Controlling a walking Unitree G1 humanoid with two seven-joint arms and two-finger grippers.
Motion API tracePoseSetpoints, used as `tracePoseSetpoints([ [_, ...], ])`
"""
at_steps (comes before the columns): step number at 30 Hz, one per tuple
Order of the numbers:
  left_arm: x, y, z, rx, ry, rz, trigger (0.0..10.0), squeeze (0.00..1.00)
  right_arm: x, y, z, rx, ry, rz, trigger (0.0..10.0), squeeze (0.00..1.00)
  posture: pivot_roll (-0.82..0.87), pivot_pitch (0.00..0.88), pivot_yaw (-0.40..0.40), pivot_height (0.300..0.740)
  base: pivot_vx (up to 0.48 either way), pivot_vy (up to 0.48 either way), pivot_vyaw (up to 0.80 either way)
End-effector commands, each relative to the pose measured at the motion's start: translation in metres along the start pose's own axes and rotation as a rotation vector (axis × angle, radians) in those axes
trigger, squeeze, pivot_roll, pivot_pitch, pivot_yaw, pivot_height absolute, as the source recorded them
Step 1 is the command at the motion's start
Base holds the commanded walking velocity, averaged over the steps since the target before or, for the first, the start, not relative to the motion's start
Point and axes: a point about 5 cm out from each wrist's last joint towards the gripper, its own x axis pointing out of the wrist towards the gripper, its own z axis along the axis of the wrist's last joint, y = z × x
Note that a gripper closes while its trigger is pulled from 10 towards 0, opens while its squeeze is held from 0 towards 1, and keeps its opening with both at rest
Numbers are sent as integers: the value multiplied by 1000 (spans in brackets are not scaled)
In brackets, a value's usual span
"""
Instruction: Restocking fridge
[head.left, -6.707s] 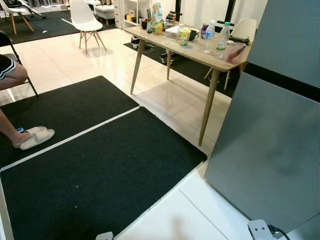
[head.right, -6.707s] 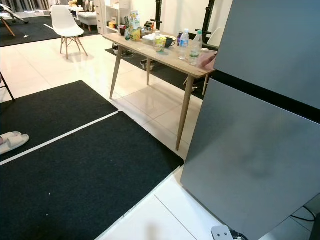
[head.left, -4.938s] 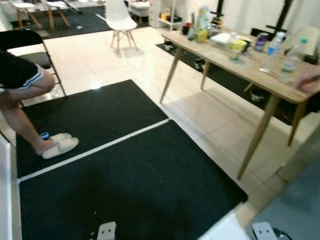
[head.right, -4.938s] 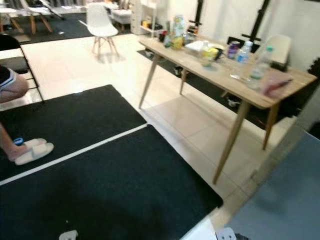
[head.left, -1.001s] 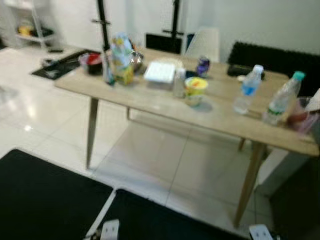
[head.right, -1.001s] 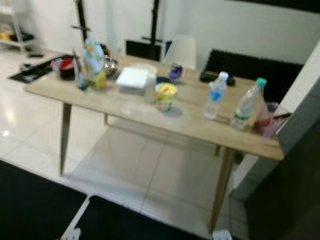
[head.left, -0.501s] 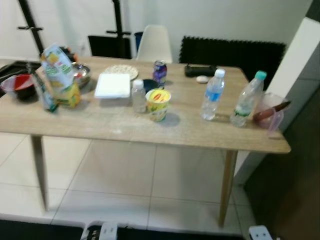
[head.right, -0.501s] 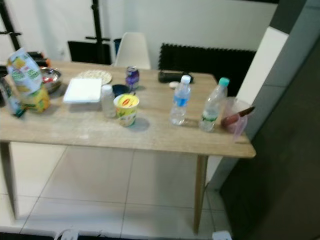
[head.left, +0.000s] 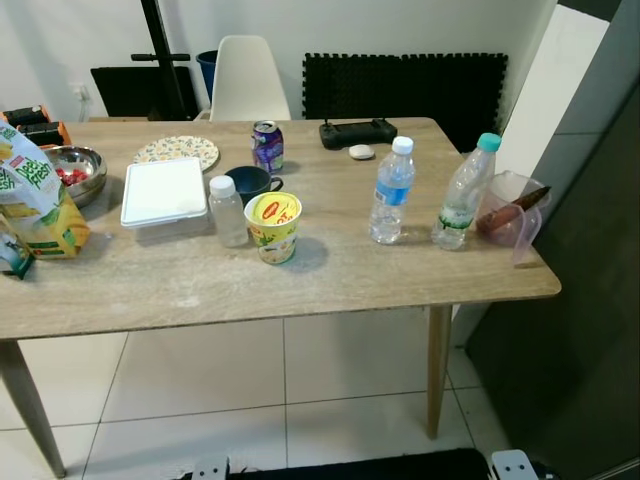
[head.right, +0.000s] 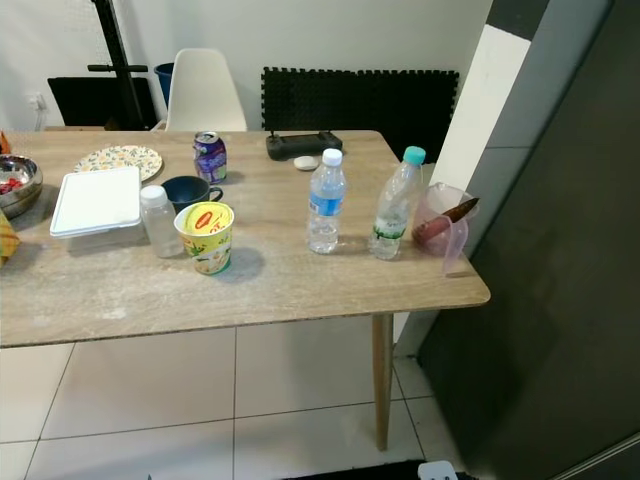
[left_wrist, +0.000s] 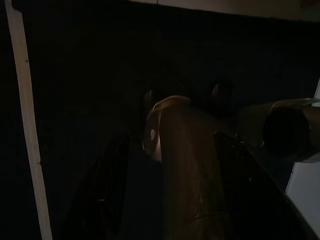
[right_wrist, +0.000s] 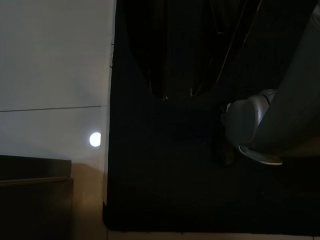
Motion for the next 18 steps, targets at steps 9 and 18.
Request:
tracePoseSetpoints([
  [9, -1, 0, -8, 28, 35, -9, 10000, 0, -1, -1, -4, 5, 8, -3, 10000, 0, -60, 0, -48, 740, 118, -209, 0],
  [18, 0, -2, -8, 19, 30, -8, 10000, 0, -1, -1, -4, -2, 9, -4, 10000, 0, -61, 0, -49, 740, 118, -175, 0],
])
